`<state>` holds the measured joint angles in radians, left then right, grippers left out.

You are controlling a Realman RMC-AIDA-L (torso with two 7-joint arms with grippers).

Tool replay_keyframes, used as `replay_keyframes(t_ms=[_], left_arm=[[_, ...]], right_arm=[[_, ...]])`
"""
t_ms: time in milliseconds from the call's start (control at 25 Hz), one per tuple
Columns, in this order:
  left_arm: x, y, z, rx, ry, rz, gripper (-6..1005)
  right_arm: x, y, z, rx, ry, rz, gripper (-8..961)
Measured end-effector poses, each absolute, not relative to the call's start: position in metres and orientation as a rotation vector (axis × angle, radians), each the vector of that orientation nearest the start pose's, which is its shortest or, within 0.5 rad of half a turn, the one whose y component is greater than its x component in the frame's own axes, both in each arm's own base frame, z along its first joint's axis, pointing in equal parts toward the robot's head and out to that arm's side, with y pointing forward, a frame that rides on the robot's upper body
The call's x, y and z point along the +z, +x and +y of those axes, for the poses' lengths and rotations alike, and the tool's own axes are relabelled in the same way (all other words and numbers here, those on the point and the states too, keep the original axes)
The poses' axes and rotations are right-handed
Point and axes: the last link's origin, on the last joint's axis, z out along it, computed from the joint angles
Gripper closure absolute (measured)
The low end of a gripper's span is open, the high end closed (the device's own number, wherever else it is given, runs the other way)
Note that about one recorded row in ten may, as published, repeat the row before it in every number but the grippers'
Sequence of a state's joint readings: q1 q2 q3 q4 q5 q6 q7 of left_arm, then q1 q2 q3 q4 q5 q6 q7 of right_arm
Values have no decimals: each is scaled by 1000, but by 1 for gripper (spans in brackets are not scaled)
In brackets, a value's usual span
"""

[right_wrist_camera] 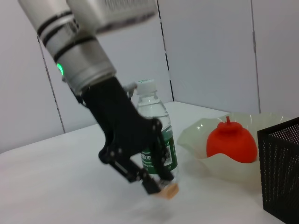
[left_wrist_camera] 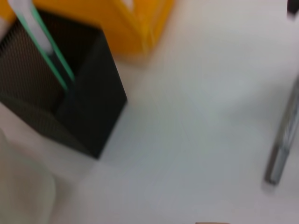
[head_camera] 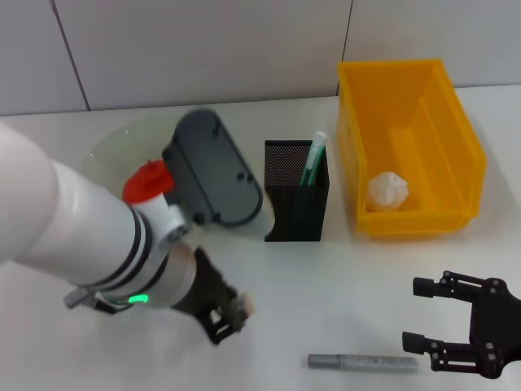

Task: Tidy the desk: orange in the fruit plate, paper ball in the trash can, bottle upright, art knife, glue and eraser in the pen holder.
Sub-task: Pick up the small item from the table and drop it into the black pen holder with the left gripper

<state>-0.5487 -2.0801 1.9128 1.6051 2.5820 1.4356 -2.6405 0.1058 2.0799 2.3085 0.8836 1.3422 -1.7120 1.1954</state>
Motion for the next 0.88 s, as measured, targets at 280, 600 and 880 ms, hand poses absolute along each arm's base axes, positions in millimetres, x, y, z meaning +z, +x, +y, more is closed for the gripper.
replay_keyframes(t_ms=[280, 600, 880], left_arm=[[-56, -63, 306, 242, -2796, -233, 741], [-47, -36, 334, 9, -2688, -153, 740], [-61, -45, 359, -48, -2623, -167, 740]], right_arm=[[29, 319, 223, 713, -2645, 505, 161], [30, 317, 225, 722, -2645, 497, 161], [30, 315, 228, 726, -2649, 486, 161]])
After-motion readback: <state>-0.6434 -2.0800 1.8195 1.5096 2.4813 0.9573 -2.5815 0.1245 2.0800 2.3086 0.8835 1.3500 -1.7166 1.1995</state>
